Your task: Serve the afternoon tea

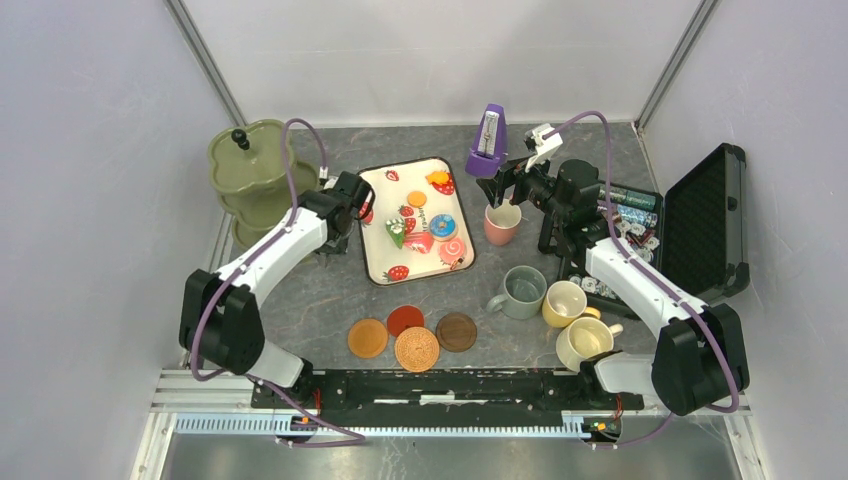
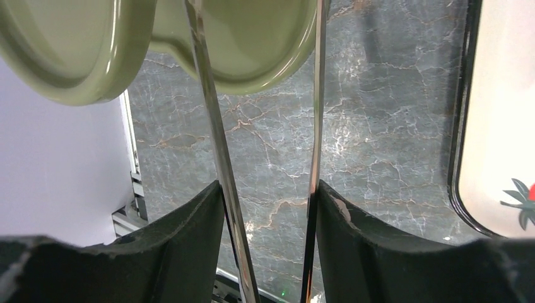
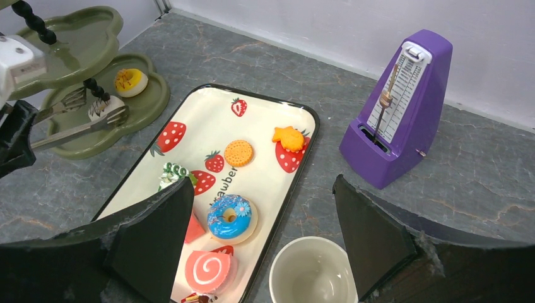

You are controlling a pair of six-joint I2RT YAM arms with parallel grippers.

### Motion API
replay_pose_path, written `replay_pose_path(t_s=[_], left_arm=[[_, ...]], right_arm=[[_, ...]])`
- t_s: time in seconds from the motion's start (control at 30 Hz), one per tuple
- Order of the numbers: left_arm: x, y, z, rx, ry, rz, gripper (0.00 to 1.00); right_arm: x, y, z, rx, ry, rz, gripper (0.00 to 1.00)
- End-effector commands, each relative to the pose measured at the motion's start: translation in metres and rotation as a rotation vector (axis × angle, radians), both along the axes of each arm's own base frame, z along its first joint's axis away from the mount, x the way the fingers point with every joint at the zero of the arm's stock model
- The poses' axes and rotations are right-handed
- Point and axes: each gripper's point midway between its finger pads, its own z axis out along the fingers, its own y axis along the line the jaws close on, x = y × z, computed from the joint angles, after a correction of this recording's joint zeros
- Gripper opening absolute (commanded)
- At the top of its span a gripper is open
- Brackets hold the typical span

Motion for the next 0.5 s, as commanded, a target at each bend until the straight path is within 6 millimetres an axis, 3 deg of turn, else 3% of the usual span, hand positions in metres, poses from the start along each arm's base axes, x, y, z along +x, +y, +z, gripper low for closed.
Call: replay_pose_path(t_s=[0.0, 0.3, 0.47], left_arm=[[0.0, -0.006, 0.026, -0.069, -0.067, -0.012, 0.59], [-0.021, -0.031, 0.044, -0.285, -0.086, -0.034, 0.56], [-0.035, -0.062, 0.068, -0.482, -0.102, -0.096, 0.56]], right_arm=[[-0.001, -0.001, 0.018, 0.019, -0.062, 0.005, 0.89], [-0.001, -0.001, 0.018, 0.021, -0.06, 0.006, 0.89], [-0.001, -0.001, 0.018, 0.023, -0.059, 0.007, 0.89]])
